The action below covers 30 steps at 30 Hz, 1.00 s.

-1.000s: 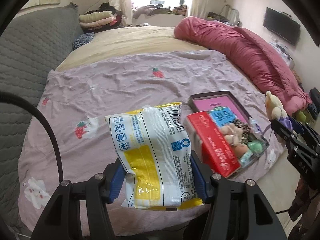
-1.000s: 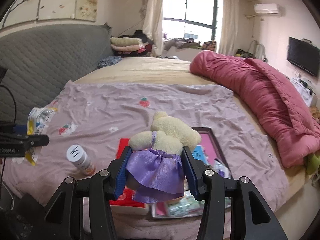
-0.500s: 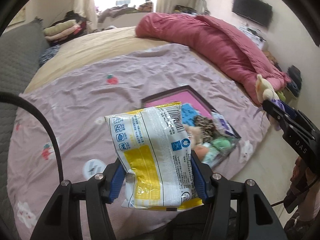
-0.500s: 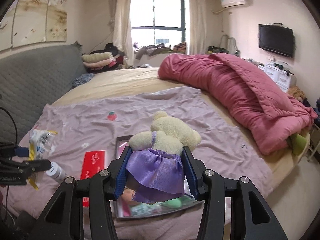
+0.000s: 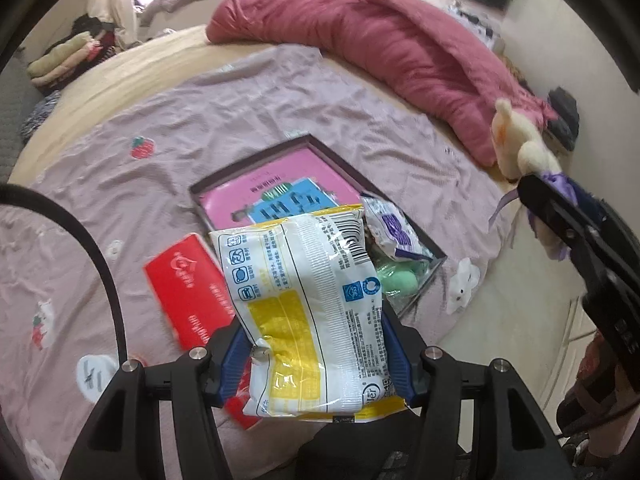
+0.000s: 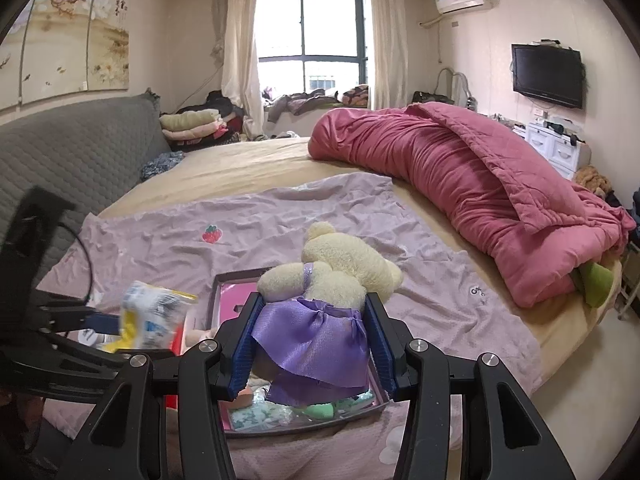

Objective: Organize soft objects
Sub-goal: 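Lift and carry the wipes pack and purple-dress bear toward the pink book tray, then lower the bear and wipes pack onto the tray and open both tools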

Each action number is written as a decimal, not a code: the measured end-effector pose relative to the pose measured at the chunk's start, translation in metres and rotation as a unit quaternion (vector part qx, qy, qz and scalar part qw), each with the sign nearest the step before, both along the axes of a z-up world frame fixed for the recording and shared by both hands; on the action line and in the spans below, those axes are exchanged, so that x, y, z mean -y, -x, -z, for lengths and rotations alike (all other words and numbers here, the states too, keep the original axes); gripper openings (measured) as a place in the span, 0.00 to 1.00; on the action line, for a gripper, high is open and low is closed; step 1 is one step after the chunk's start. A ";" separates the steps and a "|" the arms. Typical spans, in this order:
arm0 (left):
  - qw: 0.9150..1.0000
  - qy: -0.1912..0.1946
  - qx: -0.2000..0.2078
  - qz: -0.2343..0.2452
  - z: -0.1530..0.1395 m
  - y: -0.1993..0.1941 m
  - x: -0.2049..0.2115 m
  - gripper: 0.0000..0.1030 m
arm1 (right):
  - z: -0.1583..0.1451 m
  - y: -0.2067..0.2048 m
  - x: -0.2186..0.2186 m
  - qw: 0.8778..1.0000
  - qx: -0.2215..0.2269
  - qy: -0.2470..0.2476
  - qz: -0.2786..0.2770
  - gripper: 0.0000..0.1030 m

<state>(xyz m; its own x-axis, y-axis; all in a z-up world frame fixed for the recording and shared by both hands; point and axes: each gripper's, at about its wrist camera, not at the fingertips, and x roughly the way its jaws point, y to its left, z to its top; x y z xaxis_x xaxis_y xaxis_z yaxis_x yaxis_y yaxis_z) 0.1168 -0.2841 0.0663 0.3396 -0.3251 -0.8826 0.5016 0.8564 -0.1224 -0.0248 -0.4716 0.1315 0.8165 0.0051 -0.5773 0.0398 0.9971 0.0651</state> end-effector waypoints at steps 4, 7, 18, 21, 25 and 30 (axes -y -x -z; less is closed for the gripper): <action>1.000 -0.006 -0.019 0.010 0.015 -0.007 0.013 0.58 | 0.006 -0.002 0.003 1.000 -0.002 -0.013 -0.020 0.50; 0.999 -0.012 -0.024 0.019 0.022 -0.010 0.022 0.58 | 0.012 -0.006 0.004 0.999 -0.009 -0.017 -0.027 0.50; 0.998 -0.039 -0.051 0.025 0.054 -0.033 0.034 0.58 | 0.048 -0.041 -0.004 0.996 -0.065 -0.006 -0.056 0.50; 0.997 -0.046 -0.065 0.023 0.064 -0.039 0.033 0.58 | 0.057 -0.052 -0.004 0.995 -0.077 -0.008 -0.061 0.50; 0.995 -0.049 -0.078 0.024 0.074 -0.044 0.033 0.58 | 0.069 -0.065 -0.007 0.993 -0.094 -0.010 -0.072 0.50; 0.995 -0.050 -0.084 0.025 0.080 -0.047 0.034 0.58 | 0.085 -0.081 -0.011 0.989 -0.117 -0.008 -0.086 0.50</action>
<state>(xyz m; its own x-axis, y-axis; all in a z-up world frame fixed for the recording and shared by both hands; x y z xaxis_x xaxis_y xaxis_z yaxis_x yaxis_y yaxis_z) 0.1638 -0.3177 -0.0134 0.1695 -0.2463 -0.9543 0.5242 0.8424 -0.1243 0.0557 -0.4602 0.0466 0.6463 0.1432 -0.7496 -0.1137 0.9893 0.0909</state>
